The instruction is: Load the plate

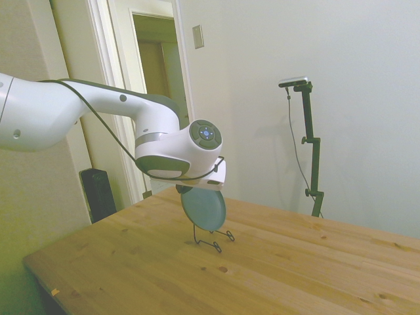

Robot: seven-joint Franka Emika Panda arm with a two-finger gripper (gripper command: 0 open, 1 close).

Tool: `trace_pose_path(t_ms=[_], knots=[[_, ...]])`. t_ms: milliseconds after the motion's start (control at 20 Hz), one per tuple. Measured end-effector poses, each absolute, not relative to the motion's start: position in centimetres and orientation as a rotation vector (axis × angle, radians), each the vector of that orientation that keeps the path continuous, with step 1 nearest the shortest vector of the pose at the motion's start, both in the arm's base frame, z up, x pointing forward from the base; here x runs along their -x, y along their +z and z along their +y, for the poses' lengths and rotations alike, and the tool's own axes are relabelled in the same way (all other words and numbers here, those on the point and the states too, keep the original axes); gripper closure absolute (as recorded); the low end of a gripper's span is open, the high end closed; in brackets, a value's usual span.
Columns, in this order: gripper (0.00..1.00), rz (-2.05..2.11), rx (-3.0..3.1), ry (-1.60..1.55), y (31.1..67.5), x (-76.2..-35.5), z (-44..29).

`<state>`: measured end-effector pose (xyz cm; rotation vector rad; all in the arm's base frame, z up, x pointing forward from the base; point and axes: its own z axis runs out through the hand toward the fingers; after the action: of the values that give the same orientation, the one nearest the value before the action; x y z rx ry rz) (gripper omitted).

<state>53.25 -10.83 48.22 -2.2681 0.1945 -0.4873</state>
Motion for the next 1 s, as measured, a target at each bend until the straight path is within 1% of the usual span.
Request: trace_pose_path(t_ms=[500,1000], knots=[[1.0,0.312,2.124,-0.583,47.0,-49.8,-10.7],[1.0,0.299,2.04,-0.618,45.3,-50.2,-11.0]])
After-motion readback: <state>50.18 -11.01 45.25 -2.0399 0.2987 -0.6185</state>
